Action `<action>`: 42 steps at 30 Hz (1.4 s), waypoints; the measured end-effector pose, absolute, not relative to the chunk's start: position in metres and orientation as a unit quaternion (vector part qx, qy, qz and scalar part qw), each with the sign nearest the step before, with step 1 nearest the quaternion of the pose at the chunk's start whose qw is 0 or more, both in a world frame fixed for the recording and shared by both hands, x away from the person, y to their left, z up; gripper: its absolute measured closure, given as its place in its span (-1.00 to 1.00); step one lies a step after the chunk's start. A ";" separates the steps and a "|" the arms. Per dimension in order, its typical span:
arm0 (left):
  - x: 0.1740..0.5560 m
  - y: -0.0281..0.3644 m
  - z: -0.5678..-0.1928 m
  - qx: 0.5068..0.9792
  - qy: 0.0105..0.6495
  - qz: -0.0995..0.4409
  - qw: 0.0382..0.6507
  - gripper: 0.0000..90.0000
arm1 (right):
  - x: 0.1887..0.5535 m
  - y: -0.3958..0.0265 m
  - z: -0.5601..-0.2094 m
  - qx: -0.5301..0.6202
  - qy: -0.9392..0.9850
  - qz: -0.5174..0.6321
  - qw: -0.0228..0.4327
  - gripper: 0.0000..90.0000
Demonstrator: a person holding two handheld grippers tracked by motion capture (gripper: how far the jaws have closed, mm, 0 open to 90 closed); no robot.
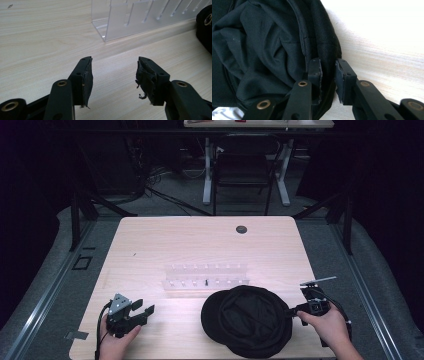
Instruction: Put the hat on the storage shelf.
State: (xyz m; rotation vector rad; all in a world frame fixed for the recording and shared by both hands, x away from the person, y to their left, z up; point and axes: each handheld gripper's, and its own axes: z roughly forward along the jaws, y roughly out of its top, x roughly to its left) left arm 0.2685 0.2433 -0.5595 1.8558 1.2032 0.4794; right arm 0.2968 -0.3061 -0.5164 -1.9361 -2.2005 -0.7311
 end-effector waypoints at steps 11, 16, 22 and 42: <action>0.269 0.243 -0.560 0.741 0.483 0.191 0.425 0.03 | 0.300 -0.305 -0.515 -0.630 -0.735 -0.235 0.081 0.89; 0.269 0.243 -0.560 0.742 0.482 0.191 0.425 0.03 | 0.300 -0.306 -0.513 -0.631 -0.734 -0.235 0.091 0.93; 0.269 0.243 -0.560 0.742 0.483 0.192 0.425 0.03 | 0.299 -0.309 -0.507 -0.629 -0.727 -0.251 0.108 0.95; 0.269 0.243 -0.561 0.742 0.483 0.191 0.424 0.03 | 0.295 -0.308 -0.472 -0.614 -0.696 -0.335 0.162 0.96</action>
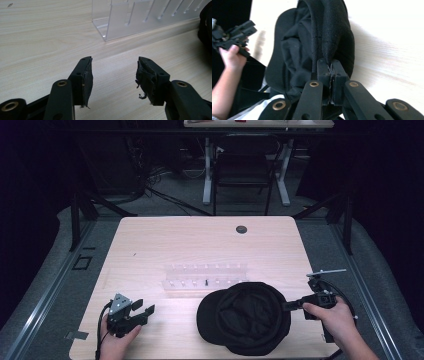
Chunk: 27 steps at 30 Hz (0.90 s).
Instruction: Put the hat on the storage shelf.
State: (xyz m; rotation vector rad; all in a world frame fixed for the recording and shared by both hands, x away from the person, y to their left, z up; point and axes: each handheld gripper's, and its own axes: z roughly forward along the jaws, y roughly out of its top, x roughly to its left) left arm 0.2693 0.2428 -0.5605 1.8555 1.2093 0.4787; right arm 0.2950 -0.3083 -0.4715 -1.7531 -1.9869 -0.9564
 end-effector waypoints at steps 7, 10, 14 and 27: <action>0.269 0.243 -0.561 0.742 0.483 0.192 0.424 0.03 | 0.295 -0.305 -0.462 -0.607 -0.687 -0.357 0.178 0.96; 0.269 0.243 -0.561 0.742 0.483 0.192 0.424 0.03 | 0.294 -0.302 -0.456 -0.602 -0.686 -0.364 0.184 0.96; 0.269 0.243 -0.560 0.741 0.483 0.192 0.424 0.03 | 0.294 -0.297 -0.449 -0.594 -0.686 -0.376 0.188 0.96; 0.269 0.243 -0.560 0.741 0.483 0.192 0.425 0.03 | 0.292 -0.284 -0.425 -0.567 -0.678 -0.420 0.205 0.97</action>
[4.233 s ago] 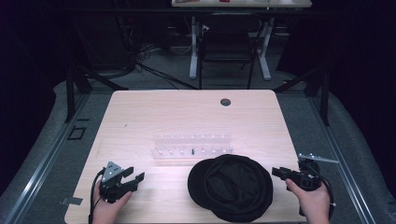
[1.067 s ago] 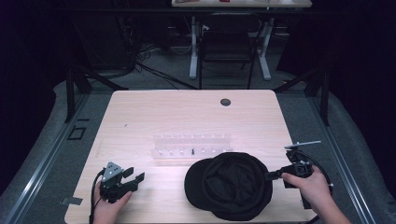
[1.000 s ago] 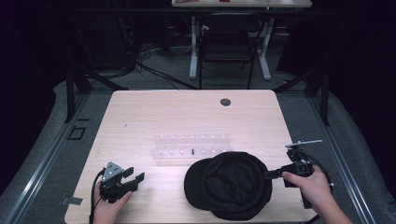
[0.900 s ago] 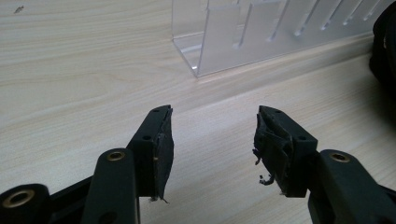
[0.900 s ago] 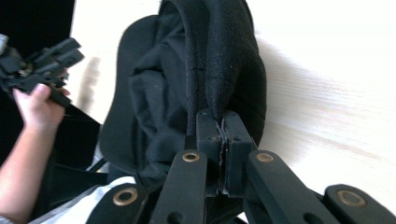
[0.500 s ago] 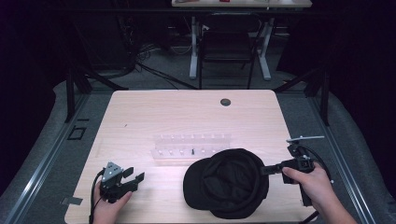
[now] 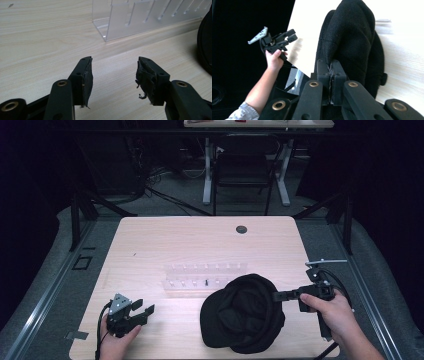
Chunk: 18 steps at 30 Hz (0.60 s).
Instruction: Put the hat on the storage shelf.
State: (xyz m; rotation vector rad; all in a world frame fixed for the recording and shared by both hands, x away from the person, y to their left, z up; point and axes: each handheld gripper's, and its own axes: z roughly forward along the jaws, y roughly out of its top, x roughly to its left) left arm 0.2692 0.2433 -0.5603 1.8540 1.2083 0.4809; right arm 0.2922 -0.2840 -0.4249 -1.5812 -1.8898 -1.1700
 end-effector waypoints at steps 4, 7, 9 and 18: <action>0.269 0.243 -0.560 0.741 0.483 0.192 0.425 0.03 | 0.292 -0.283 -0.420 -0.562 -0.673 -0.430 0.213 0.97; 0.269 0.243 -0.560 0.741 0.483 0.192 0.425 0.03 | 0.292 -0.283 -0.418 -0.559 -0.669 -0.438 0.218 0.97; 0.269 0.243 -0.560 0.741 0.483 0.192 0.425 0.03 | 0.293 -0.283 -0.417 -0.557 -0.667 -0.442 0.222 0.97; 0.269 0.243 -0.561 0.742 0.484 0.192 0.424 0.03 | 0.293 -0.283 -0.408 -0.548 -0.652 -0.463 0.246 0.97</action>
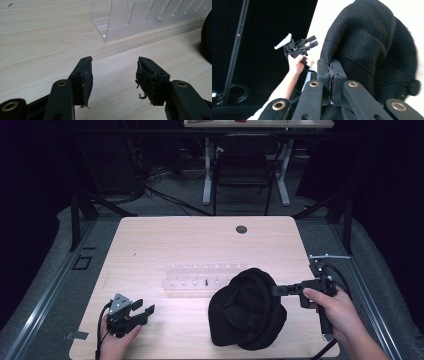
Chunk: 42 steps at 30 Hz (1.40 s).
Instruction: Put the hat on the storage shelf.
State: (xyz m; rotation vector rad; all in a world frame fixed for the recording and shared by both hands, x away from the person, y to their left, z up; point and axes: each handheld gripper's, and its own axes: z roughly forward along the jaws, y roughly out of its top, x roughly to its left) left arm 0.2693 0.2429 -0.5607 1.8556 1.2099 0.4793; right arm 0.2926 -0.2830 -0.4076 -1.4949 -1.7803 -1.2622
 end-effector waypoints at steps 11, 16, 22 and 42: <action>0.269 0.243 -0.561 0.741 0.483 0.192 0.425 0.03 | 0.291 -0.277 -0.386 -0.534 -0.659 -0.475 0.235 0.97; 0.269 0.243 -0.560 0.741 0.484 0.193 0.425 0.03 | 0.292 -0.277 -0.379 -0.531 -0.656 -0.482 0.236 0.97; 0.269 0.243 -0.560 0.740 0.483 0.192 0.426 0.03 | 0.292 -0.277 -0.369 -0.529 -0.654 -0.488 0.230 0.97; 0.270 0.243 -0.560 0.739 0.485 0.193 0.427 0.01 | 0.301 -0.272 -0.341 -0.517 -0.648 -0.515 0.216 0.97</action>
